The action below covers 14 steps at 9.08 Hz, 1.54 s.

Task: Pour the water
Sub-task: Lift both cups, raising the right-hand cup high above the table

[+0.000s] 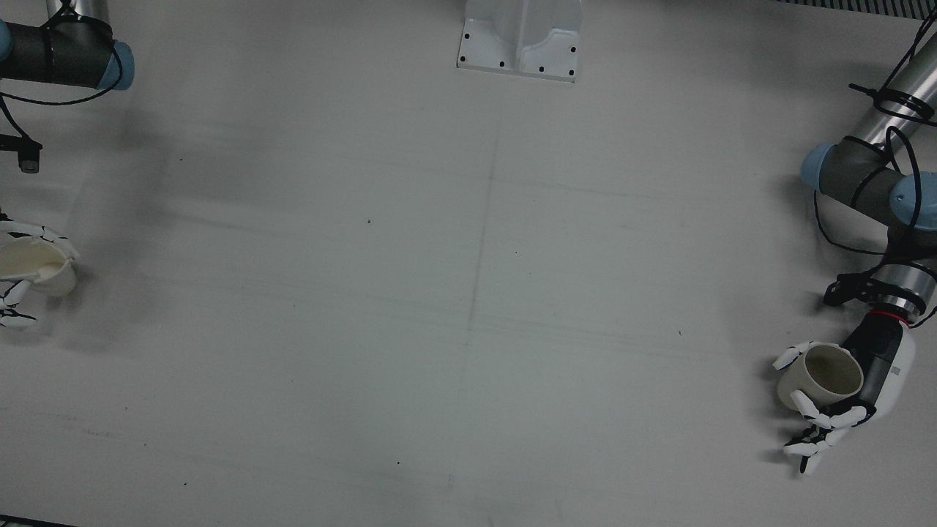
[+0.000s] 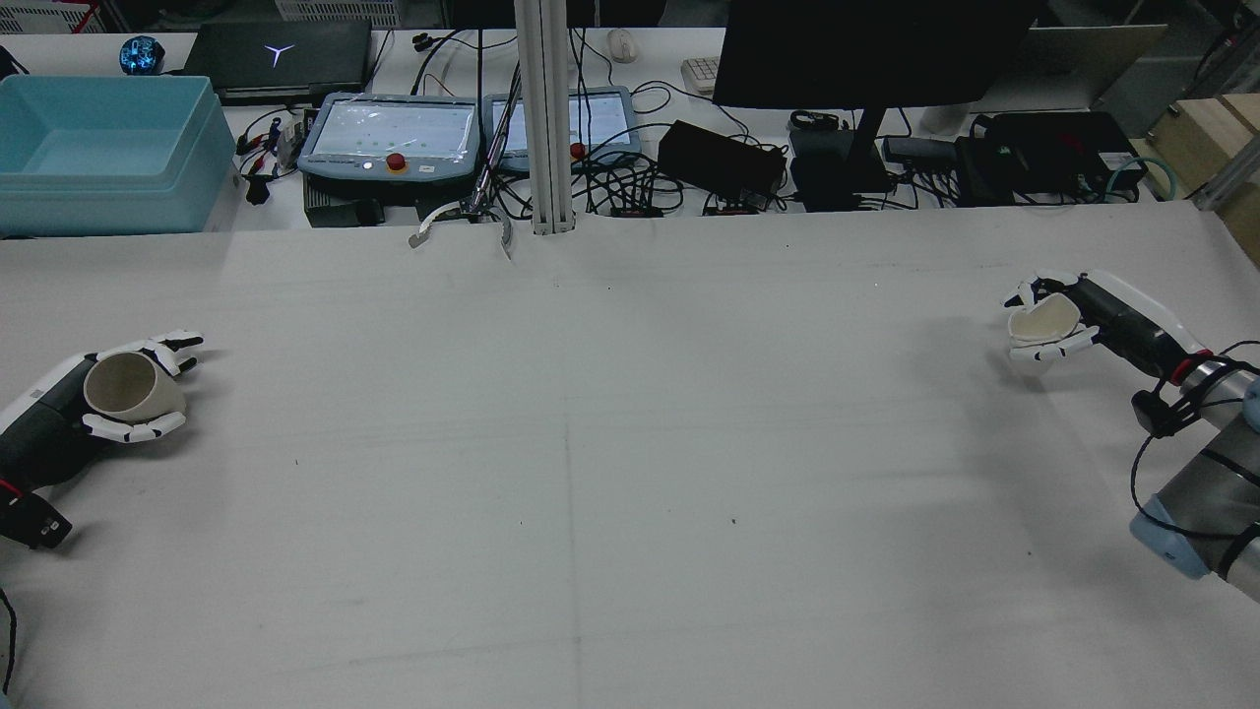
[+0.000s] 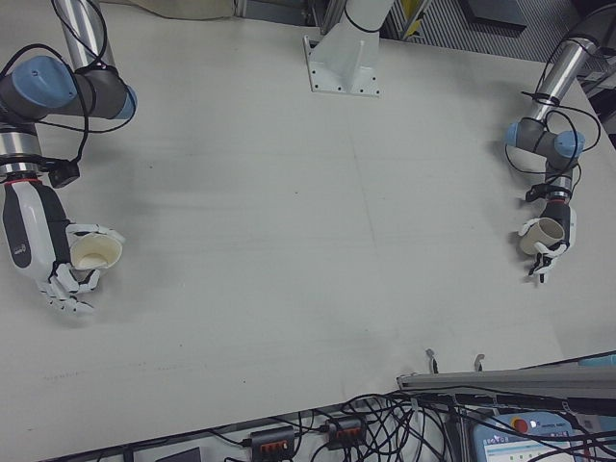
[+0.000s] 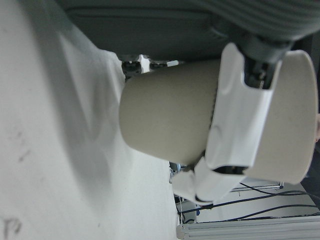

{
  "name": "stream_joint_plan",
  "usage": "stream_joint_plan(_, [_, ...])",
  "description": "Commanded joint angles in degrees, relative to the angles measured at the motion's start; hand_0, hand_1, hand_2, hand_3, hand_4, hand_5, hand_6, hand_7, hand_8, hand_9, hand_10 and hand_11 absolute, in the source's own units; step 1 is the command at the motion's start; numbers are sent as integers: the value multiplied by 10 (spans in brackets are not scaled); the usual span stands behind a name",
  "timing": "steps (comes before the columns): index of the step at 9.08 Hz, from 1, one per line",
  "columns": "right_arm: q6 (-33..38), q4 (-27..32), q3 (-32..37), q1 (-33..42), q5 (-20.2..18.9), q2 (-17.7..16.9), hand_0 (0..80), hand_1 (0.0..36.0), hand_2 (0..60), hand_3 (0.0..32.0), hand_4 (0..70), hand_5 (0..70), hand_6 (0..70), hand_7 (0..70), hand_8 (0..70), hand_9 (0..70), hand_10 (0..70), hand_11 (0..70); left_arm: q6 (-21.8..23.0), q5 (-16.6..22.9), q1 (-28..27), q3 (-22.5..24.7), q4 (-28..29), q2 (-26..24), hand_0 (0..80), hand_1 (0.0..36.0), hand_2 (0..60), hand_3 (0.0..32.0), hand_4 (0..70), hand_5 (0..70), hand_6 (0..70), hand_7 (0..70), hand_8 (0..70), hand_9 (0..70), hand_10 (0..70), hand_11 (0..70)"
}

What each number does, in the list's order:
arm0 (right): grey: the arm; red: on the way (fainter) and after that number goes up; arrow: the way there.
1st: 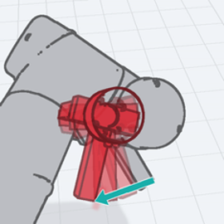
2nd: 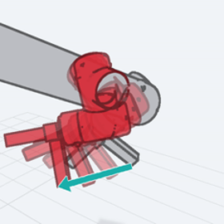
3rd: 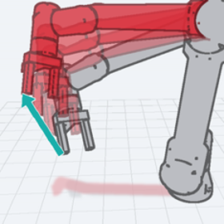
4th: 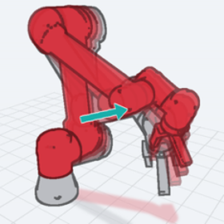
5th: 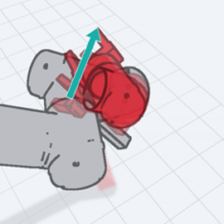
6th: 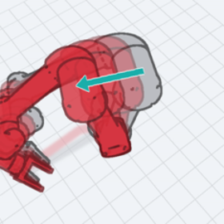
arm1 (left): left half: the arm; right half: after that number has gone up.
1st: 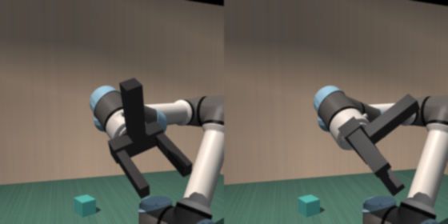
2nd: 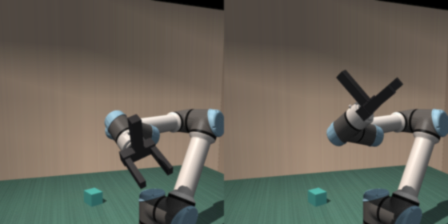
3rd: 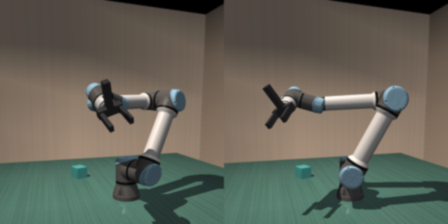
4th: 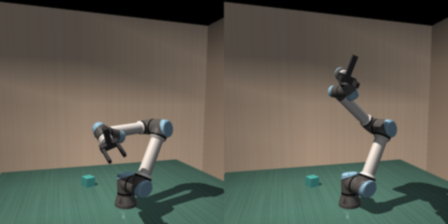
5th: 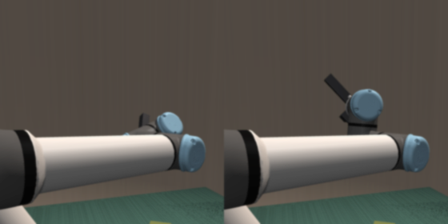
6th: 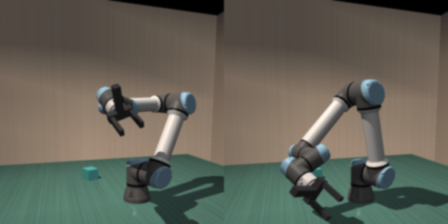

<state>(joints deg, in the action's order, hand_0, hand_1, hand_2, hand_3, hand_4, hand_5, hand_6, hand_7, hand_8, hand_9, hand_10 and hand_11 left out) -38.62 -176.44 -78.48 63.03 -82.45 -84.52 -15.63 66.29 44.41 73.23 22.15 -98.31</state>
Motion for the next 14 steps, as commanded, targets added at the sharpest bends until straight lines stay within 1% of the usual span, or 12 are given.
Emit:
stream_joint_plan(1, [-9, -25, -48, 4, 22, -7, 730, 328, 428, 0, 256, 700, 407, 601, 321, 445, 282, 433, 1, -5, -2, -5, 9, 6, 637, 360, 600, 0, 700, 700, 146, 255, 58, 61, 86, 145])
stream_joint_plan(2, [-8, -36, -61, 8, 23, -8, 777, 338, 446, 0, 270, 700, 434, 613, 342, 466, 302, 460, 2, -5, -2, -4, 9, 7, 646, 360, 600, 0, 700, 700, 146, 255, 59, 61, 86, 146])
stream_joint_plan(3, [-3, -52, -85, 18, 23, -16, 781, 340, 446, 0, 264, 700, 428, 604, 337, 459, 297, 454, 2, -5, -3, 2, 7, 6, 653, 360, 600, 0, 700, 700, 147, 256, 58, 60, 86, 146])
stream_joint_plan(4, [-1, -70, -127, 44, 22, -21, 753, 339, 446, 0, 243, 700, 404, 570, 320, 438, 283, 436, 3, -2, -3, 16, 0, 5, 692, 360, 600, 0, 700, 700, 149, 258, 59, 61, 84, 144])
stream_joint_plan(5, [19, -99, -162, 63, 19, -18, 720, 336, 460, 0, 244, 700, 406, 566, 321, 438, 277, 427, 3, 2, -5, 48, -33, 0, 766, 360, 600, 0, 700, 700, 155, 268, 60, 62, 84, 146])
stream_joint_plan(6, [44, -127, -198, 80, 18, -10, 712, 334, 470, 0, 265, 700, 420, 574, 324, 440, 274, 423, -1, 6, -9, 83, -73, -11, 800, 360, 600, 0, 700, 700, 165, 277, 62, 63, 81, 144])
stream_joint_plan(7, [53, -160, -241, 102, 20, 16, 716, 335, 486, 0, 285, 700, 438, 587, 329, 444, 274, 422, 2, 7, -49, 119, -126, -28, 800, 360, 600, 0, 700, 700, 170, 280, 64, 65, 83, 147])
stream_joint_plan(9, [54, -234, -284, 128, 21, 90, 800, 359, 529, 0, 318, 700, 488, 644, 340, 457, 279, 430, 1, 23, -82, 160, -233, -98, 800, 360, 600, 0, 700, 700, 184, 289, 70, 70, 82, 147])
stream_joint_plan(11, [55, -254, -292, 135, 23, 151, 800, 360, 599, 0, 358, 700, 535, 700, 358, 481, 316, 479, 1, 106, -88, 185, -355, -192, 800, 360, 600, 0, 700, 700, 190, 292, 67, 64, 78, 142])
stream_joint_plan(12, [50, -282, -296, 129, 35, 193, 800, 360, 600, 0, 378, 700, 555, 700, 365, 490, 323, 489, 1, 144, -88, 184, -397, -235, 800, 360, 600, 0, 700, 700, 194, 292, 67, 62, 77, 142])
stream_joint_plan(13, [37, -293, -296, 106, 49, 223, 800, 360, 600, 0, 406, 700, 586, 700, 381, 512, 319, 487, 1, 167, -88, 180, -425, -267, 800, 360, 600, 0, 700, 700, 198, 293, 68, 61, 78, 145])
stream_joint_plan(14, [-2, -295, -296, 77, 55, 254, 800, 360, 600, 0, 399, 700, 596, 700, 386, 519, 323, 493, 2, 170, -88, 177, -439, -283, 800, 360, 600, 0, 700, 700, 212, 302, 74, 66, 80, 150])
